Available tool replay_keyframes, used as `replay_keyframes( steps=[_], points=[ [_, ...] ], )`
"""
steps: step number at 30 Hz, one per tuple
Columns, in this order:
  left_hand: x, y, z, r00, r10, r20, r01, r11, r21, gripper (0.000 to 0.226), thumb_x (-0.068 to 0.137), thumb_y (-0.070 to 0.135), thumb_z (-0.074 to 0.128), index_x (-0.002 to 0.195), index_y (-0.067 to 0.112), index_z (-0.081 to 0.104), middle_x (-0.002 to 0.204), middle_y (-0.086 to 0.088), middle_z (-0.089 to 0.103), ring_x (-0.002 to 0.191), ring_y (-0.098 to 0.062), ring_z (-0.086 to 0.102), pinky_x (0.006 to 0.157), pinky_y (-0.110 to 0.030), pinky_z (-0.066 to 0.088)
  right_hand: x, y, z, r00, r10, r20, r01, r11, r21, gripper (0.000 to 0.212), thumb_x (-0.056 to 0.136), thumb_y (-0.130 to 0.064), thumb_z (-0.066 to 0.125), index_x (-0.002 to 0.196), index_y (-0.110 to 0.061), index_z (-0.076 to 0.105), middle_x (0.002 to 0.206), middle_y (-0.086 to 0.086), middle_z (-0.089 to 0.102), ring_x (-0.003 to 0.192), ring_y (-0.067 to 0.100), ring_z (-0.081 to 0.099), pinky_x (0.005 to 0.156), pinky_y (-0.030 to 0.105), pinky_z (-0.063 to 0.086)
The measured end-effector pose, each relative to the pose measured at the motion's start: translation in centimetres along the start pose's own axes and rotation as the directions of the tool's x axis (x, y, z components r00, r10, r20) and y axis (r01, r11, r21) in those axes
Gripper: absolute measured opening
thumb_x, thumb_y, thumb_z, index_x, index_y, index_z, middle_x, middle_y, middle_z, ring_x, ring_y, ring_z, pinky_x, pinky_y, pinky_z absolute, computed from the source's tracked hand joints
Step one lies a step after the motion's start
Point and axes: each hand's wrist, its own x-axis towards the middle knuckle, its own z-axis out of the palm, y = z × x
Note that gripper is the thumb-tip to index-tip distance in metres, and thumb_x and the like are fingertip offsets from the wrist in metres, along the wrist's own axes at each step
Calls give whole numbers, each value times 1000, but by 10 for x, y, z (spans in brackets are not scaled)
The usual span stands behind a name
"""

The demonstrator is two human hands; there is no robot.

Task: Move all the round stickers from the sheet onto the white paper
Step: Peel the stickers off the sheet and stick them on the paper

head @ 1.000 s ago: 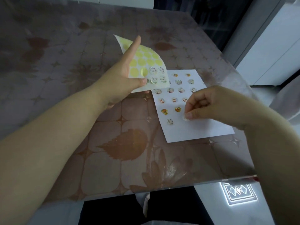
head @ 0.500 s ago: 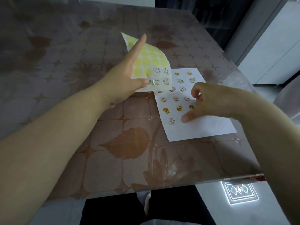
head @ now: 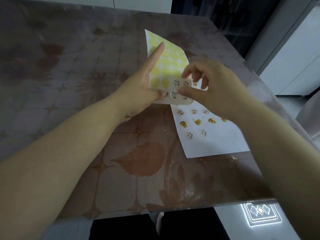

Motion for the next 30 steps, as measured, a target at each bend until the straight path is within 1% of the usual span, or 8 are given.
replay_keyframes(
  steps=[3,5,11,16,18,22,26,30],
  points=[
    [2,-2,-2,1000,-17,-6,17,993,-113,95,77,-9,60,148,37,16,155,12,17,132,-9,43,96,-29,48,4,3,22,976,-74,-204,74,997,-9,34,76,-37,73,107,-26,66,100,-7,51,86,7,48,76,14,40],
    [2,-4,-5,999,-29,-30,24,990,-136,96,70,4,67,146,41,21,158,3,17,139,-18,34,104,-37,44,5,5,30,960,-87,-265,93,996,10,34,76,-35,72,107,-22,70,99,-3,56,91,14,48,75,11,33],
    [4,-6,-3,993,3,-115,-15,995,-103,95,63,29,79,143,41,30,153,3,31,141,-21,31,110,-45,36,2,4,35,905,-192,-380,195,980,-31,29,79,-35,65,100,-17,73,93,2,67,83,27,55,75,40,46],
    [3,-3,-2,995,8,-98,-14,998,-63,92,67,17,77,144,37,31,153,7,31,140,-16,31,107,-39,41,0,2,34,874,-186,-449,197,980,-21,15,82,-27,65,90,-19,75,89,-2,71,81,23,57,77,42,46],
    [2,-1,-1,995,4,-103,-9,999,-48,87,70,7,73,143,34,34,150,6,35,138,-14,34,103,-34,45,0,2,33,875,-184,-449,199,980,-14,14,84,-26,64,89,-18,74,86,-3,70,78,17,56,77,37,45],
    [-1,3,1,995,-13,-97,12,1000,-11,59,80,-4,66,131,23,53,136,6,53,129,-10,48,106,-35,43,1,2,28,934,-53,-354,135,968,212,10,86,-21,62,87,-17,71,79,-16,59,69,-2,48,67,8,38],
    [-2,6,2,994,-36,-108,38,999,11,46,82,-4,65,117,26,61,122,9,63,116,-5,57,101,-29,47,2,0,21,965,115,-234,25,853,521,7,87,-14,62,87,-14,69,71,-9,63,61,-3,55,59,9,41],
    [-2,5,2,992,-44,-119,48,998,29,44,82,-2,65,113,29,63,121,11,63,116,-4,57,100,-29,48,-1,-1,11,970,170,-174,-24,779,627,5,85,-13,65,84,-14,70,63,-10,68,59,-4,58,57,9,42]
  ],
)
